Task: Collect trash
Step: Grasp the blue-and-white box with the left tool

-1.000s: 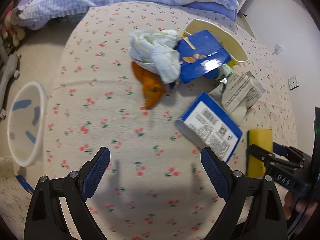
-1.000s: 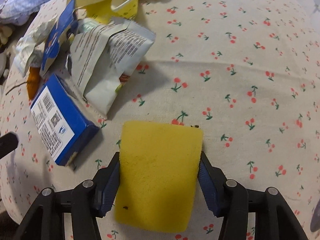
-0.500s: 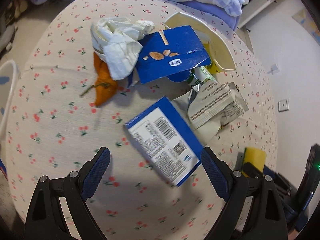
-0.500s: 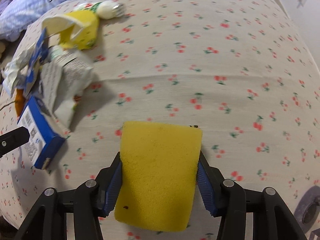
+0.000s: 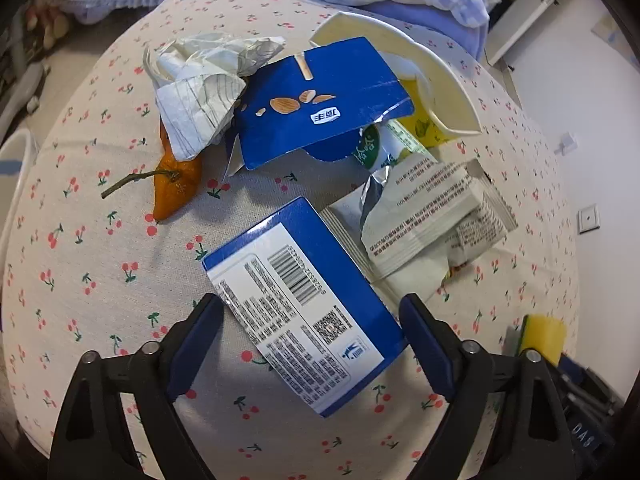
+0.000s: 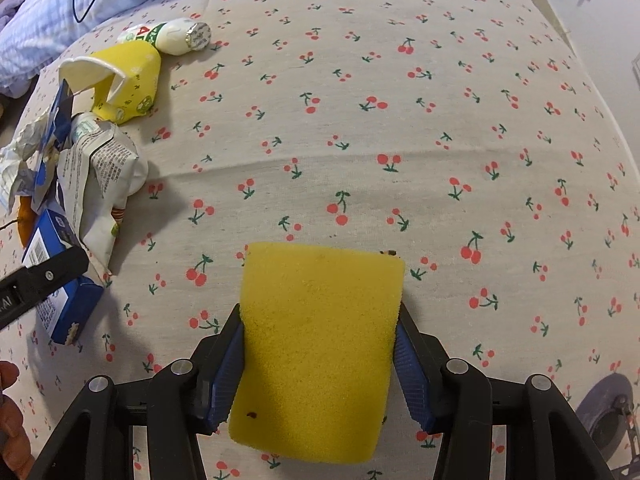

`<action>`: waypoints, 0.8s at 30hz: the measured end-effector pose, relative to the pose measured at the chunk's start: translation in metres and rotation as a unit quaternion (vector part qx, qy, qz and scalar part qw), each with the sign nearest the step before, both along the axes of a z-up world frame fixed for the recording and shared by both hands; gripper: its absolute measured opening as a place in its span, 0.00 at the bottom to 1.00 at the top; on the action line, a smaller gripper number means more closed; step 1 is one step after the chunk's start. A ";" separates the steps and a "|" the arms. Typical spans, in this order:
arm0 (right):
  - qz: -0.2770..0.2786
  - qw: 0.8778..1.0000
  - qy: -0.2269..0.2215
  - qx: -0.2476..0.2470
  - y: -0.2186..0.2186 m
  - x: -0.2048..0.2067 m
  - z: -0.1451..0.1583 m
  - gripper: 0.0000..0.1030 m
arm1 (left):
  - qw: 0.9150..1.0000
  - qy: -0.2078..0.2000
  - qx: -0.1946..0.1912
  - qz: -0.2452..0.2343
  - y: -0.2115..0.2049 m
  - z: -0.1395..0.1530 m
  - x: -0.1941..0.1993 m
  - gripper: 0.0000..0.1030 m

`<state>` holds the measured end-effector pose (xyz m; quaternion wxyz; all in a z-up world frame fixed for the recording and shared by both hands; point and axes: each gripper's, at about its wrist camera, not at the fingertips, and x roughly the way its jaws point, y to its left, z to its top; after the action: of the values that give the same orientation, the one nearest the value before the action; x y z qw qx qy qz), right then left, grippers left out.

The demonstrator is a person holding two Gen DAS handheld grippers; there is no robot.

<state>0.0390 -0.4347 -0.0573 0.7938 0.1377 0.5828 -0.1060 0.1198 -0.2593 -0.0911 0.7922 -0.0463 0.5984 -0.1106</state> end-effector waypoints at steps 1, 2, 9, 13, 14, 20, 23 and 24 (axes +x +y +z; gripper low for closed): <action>0.001 1.000 0.000 0.000 0.001 0.001 0.000 0.57 | 1.000 -0.001 0.001 -0.006 -0.002 0.001 -0.002 0.82; 0.002 1.000 0.000 0.000 0.002 0.003 0.000 0.57 | 1.000 -0.001 -0.001 -0.011 -0.002 0.003 -0.004 0.78; 0.013 1.000 -0.008 0.003 0.014 0.013 0.007 0.57 | 0.999 0.010 -0.023 -0.045 0.032 0.012 -0.012 0.59; 0.023 1.000 -0.013 0.005 0.026 0.022 0.010 0.57 | 0.998 0.005 -0.047 -0.050 0.058 0.020 -0.014 0.32; 0.026 1.000 -0.015 0.006 0.030 0.023 0.011 0.57 | 0.997 0.003 -0.053 -0.052 0.064 0.024 -0.013 0.26; 0.048 0.998 -0.024 0.012 0.056 0.034 0.016 0.57 | 0.997 0.014 -0.064 -0.033 0.109 0.030 -0.010 0.25; 0.056 0.998 -0.025 0.012 0.067 0.039 0.016 0.57 | 0.997 0.015 -0.064 -0.027 0.128 0.032 -0.010 0.24; 0.058 0.998 -0.025 0.013 0.070 0.041 0.016 0.57 | 0.998 0.010 -0.058 -0.028 0.131 0.034 -0.009 0.22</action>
<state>0.0797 -0.3642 -0.0413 0.8110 0.1169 0.5712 -0.0491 0.1107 -0.1280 -0.0569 0.7790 -0.0766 0.5995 -0.1672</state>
